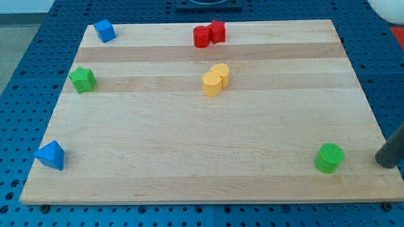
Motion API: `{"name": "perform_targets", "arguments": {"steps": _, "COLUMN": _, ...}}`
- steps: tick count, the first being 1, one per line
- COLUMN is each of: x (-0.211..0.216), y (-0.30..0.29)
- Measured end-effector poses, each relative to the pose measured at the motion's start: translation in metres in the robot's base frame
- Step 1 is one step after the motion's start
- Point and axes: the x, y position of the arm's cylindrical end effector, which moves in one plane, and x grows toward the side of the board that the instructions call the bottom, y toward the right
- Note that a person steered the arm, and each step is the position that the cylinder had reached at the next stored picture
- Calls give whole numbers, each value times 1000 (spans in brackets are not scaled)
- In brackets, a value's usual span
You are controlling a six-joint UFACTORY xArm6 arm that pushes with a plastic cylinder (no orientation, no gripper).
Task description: Move the green circle to the bottom center
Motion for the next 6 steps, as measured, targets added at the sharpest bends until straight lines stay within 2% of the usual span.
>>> {"name": "perform_targets", "arguments": {"steps": 1, "x": -4, "y": -55}}
{"name": "perform_targets", "arguments": {"steps": 3, "x": -65, "y": -246}}
{"name": "perform_targets", "arguments": {"steps": 4, "x": -66, "y": -244}}
{"name": "perform_targets", "arguments": {"steps": 5, "x": -53, "y": -172}}
{"name": "perform_targets", "arguments": {"steps": 6, "x": -14, "y": -169}}
